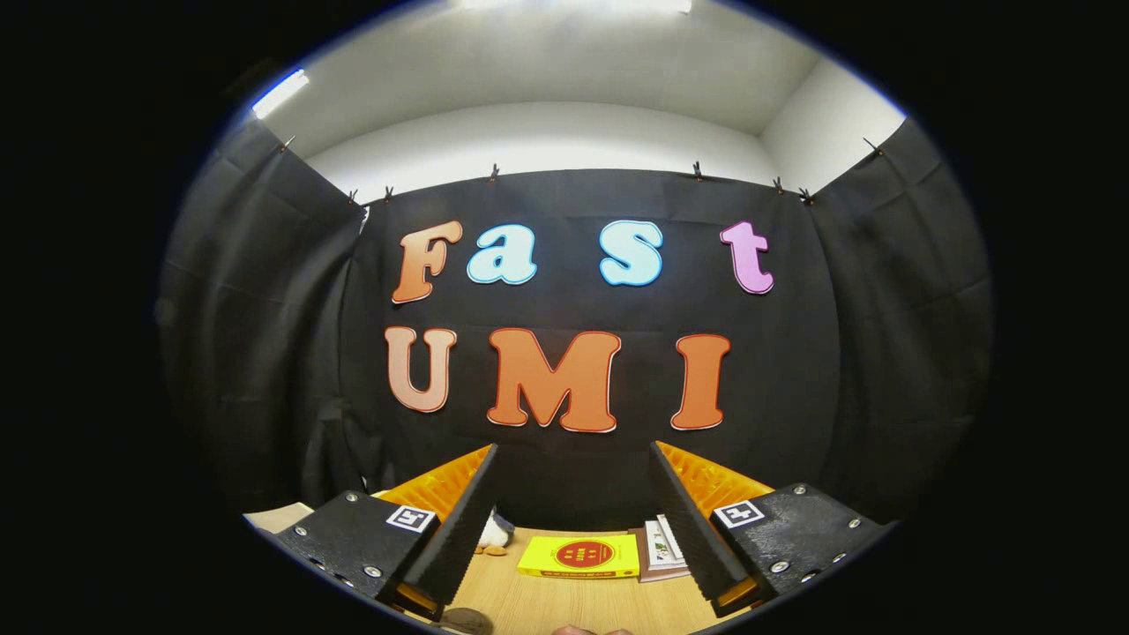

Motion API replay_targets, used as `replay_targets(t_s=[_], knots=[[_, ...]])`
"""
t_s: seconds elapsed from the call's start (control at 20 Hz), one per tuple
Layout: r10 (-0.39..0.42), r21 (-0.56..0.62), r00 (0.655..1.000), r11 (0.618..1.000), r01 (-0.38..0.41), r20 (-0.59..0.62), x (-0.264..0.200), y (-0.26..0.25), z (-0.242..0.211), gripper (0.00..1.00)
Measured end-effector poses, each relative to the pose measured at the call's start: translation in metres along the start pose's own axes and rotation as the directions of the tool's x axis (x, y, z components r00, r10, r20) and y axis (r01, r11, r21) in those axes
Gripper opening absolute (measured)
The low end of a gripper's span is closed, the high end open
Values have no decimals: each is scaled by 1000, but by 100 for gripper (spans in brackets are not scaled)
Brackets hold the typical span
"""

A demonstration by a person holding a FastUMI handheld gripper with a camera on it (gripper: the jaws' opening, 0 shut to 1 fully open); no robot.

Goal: Open the storage box then place both shoes into the box .Put the left shoe in first, then the right shoe, with the right side of both shoes facing outward in a uniform manner.

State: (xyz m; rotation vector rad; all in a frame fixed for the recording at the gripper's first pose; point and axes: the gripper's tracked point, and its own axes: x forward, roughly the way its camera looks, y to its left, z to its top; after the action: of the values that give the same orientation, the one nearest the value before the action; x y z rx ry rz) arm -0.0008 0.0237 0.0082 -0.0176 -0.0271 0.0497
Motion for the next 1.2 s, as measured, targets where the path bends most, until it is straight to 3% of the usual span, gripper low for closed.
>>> replay_targets(t_s=[0.45, 0.7, 0.95, 1.2], knots=[[100, 126, 986, 989, -82, -137, -11, 40, -50, 99], [236, 273, 927, 949, -155, -292, -24, 84, -102, 99], [426, 426, 805, 872, -242, -414, -41, 148, -148, 98], [613, 597, 618, 755, -273, -492, -68, 221, -193, 98]])
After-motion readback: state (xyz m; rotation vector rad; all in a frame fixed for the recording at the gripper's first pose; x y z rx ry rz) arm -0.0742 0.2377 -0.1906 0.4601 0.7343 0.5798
